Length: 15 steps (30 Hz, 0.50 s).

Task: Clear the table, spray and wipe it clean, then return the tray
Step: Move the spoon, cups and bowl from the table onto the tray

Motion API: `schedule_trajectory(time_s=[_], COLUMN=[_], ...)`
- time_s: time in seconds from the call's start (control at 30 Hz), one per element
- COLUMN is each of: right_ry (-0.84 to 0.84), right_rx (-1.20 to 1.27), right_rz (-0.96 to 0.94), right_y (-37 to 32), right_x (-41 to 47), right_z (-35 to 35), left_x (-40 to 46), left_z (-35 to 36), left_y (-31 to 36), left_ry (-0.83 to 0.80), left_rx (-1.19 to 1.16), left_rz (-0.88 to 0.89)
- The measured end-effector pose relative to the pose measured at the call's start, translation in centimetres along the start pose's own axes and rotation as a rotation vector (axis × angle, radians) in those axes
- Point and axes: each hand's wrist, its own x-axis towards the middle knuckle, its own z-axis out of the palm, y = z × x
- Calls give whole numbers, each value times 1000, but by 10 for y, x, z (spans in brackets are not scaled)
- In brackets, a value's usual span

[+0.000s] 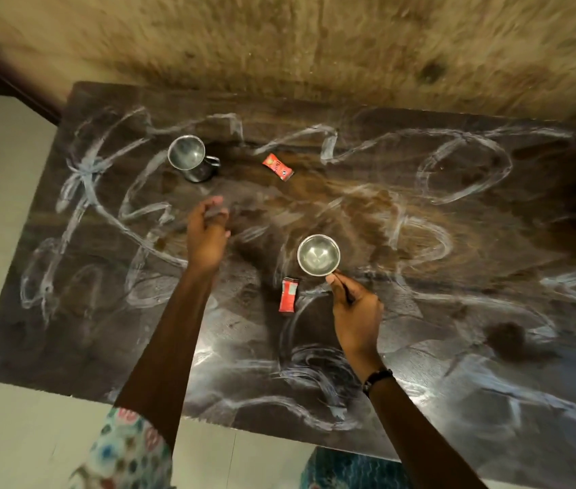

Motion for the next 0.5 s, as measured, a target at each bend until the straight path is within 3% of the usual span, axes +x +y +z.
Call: schedule_trajectory(time_s=[0.5], right_ry=[-41], right_rx=[32], right_rz=[91], right_y=[2], right_x=[-3], right_z=[5], left_x=[67], left_z=[34], left_y=[36], left_ry=[-123], left_rx=[-184], left_rz=[-180])
